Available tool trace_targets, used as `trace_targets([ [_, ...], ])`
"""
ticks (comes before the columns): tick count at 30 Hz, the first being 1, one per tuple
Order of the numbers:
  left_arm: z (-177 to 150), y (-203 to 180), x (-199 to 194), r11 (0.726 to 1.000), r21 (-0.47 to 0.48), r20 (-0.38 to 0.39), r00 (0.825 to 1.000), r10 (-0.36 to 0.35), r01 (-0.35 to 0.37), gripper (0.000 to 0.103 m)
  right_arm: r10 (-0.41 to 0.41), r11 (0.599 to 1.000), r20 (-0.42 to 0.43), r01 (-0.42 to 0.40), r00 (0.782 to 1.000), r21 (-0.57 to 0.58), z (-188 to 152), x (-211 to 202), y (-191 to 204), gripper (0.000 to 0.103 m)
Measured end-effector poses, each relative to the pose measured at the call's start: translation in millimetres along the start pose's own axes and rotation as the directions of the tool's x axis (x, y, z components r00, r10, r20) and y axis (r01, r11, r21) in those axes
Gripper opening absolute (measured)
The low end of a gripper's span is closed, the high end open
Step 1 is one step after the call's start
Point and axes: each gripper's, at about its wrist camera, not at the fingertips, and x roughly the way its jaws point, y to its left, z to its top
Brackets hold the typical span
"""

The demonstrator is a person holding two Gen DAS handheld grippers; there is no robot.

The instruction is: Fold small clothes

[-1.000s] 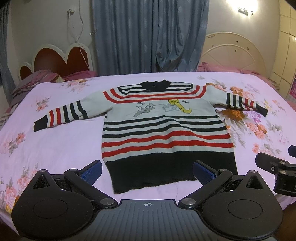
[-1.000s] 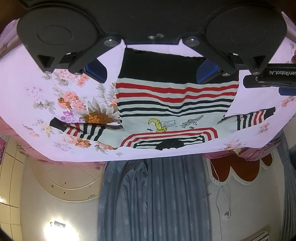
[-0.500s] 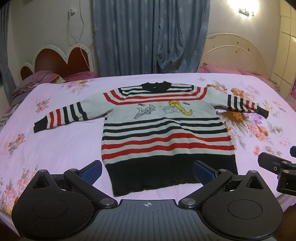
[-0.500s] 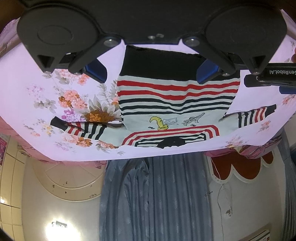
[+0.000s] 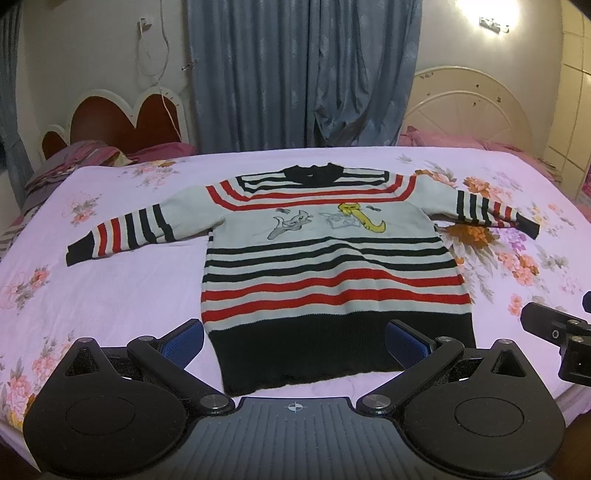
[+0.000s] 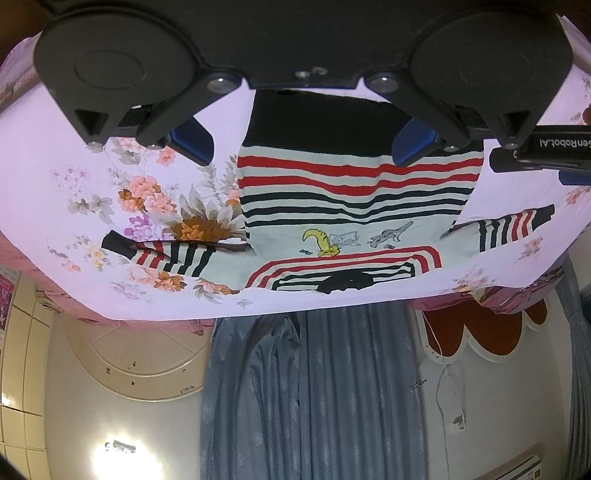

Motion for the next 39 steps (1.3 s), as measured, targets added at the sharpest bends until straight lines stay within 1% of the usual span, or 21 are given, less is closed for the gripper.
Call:
trace_targets([
  [14, 10.1, 3.0, 17.8, 1.000, -0.023, -0.001, 1.000, 0.015, -0.015, 0.103, 0.002, 1.000, 0.000, -0.002, 1.000, 0.008, 13.6, 15.4, -6.2, 0.102],
  [19, 15.1, 4.4, 25.1, 1.000, -0.022, -0.004, 1.000, 0.016, -0.016, 0.103, 0.020, 1.000, -0.010, -0.020, 1.000, 0.023, 19.2, 26.3, -8.8, 0.102],
  [30, 34.3, 9.2, 55.4, 0.998, -0.038, -0.017, 0.999, 0.041, -0.042, 0.103, 0.025, 1.000, -0.028, -0.025, 0.999, 0.015, 32.5, 55.4, -8.7, 0.102],
  [39, 50.9, 7.8, 90.4, 0.997, -0.050, -0.042, 0.998, 0.057, -0.059, 0.103, 0.018, 1.000, -0.042, -0.017, 0.999, 0.017, 48.2, 87.5, -16.6, 0.102],
])
